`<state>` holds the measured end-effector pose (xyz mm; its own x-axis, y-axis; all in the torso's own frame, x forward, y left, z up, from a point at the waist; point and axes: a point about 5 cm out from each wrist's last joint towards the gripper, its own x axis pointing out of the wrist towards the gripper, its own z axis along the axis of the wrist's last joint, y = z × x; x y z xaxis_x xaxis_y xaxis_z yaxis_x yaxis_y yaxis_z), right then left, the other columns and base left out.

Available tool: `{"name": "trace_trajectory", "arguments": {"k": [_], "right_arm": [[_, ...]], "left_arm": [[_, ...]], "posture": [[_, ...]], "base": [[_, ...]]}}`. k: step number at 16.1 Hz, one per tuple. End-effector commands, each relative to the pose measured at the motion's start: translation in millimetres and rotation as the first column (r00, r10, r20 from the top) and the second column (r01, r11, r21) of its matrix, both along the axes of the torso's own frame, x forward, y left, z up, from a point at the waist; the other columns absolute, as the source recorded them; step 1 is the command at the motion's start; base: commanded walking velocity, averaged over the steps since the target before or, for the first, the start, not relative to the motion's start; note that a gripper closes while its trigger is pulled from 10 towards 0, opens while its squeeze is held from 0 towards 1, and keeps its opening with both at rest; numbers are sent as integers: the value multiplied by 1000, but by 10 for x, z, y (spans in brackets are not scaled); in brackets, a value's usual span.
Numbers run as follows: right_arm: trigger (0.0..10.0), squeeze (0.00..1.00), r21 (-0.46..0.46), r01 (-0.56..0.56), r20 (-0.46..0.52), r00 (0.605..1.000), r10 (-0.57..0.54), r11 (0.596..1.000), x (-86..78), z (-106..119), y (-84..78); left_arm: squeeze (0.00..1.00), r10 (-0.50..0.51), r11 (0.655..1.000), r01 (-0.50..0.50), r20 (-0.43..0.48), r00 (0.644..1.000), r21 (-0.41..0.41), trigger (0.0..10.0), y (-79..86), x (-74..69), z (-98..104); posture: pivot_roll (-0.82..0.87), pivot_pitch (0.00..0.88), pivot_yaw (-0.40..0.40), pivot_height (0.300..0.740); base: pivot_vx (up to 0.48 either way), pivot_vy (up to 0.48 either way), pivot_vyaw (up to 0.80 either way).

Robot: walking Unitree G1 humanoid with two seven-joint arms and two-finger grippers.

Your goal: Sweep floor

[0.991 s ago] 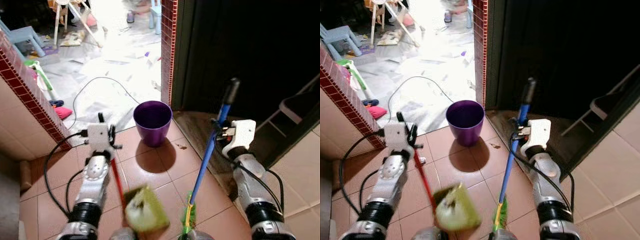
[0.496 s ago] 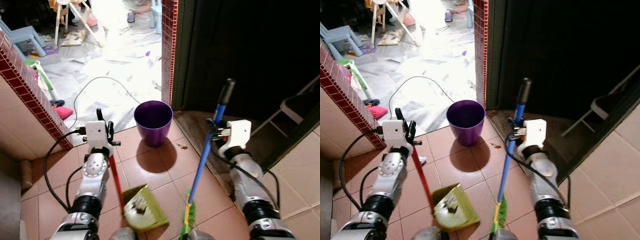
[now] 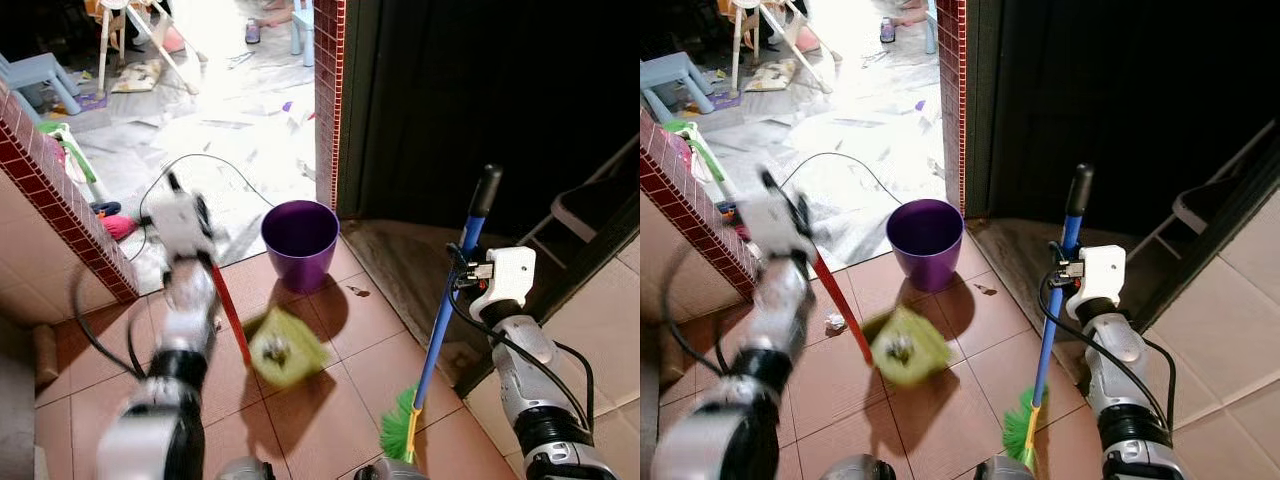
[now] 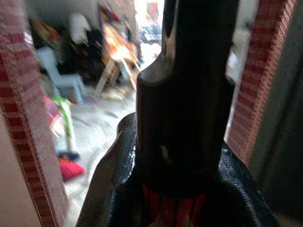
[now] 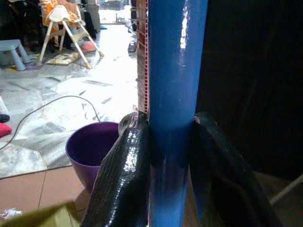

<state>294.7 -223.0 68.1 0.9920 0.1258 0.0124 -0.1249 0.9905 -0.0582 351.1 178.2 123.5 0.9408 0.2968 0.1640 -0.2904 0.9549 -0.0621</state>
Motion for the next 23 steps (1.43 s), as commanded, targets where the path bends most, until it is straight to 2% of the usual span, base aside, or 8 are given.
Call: {"name": "trace_trajectory", "arguments": {"k": [1,3,7,10,13,15,20,23], "right_arm": [[10000,0,-1,-16,23,1000,16,1000,-3,26,31],[10000,0,2,-22,23,1000,22,1000,-13,21,43],[10000,0,40,-85,26,996,84,996,-44,37,129],[10000,0,61,-134,46,990,131,989,-58,79,236],[10000,0,51,-211,68,976,208,976,-74,146,383],[10000,0,70,-217,51,975,214,974,-126,109,402],[10000,0,67,-233,36,972,231,970,-187,99,405],[10000,0,70,-238,30,971,237,969,-194,99,417]], "left_arm": [[0,83,996,-85,132,988,12,10000,133,75,356],[0,163,985,-169,202,966,16,10000,262,103,577],[0,241,969,-245,270,932,-22,10000,387,60,777],[0,220,976,-209,327,919,-68,10000,367,53,966],[0,203,979,-199,386,900,-49,10000,339,51,1194],[0,237,969,-241,429,872,-45,10000,408,33,1360],[0,246,964,-264,477,844,-31,10000,468,11,1591],[0,241,968,-245,479,844,-55,10000,463,23,1629]], "posture": [[-189,0,41,740],[-189,0,41,740],[-182,0,34,740],[-166,0,22,740],[-154,0,17,740],[-157,0,19,740],[-165,0,27,740],[-162,0,27,740]], "base": [[0,0,0],[0,0,0],[0,0,0],[0,0,0],[0,0,0],[0,0,0],[0,0,0],[0,0,0]]}}
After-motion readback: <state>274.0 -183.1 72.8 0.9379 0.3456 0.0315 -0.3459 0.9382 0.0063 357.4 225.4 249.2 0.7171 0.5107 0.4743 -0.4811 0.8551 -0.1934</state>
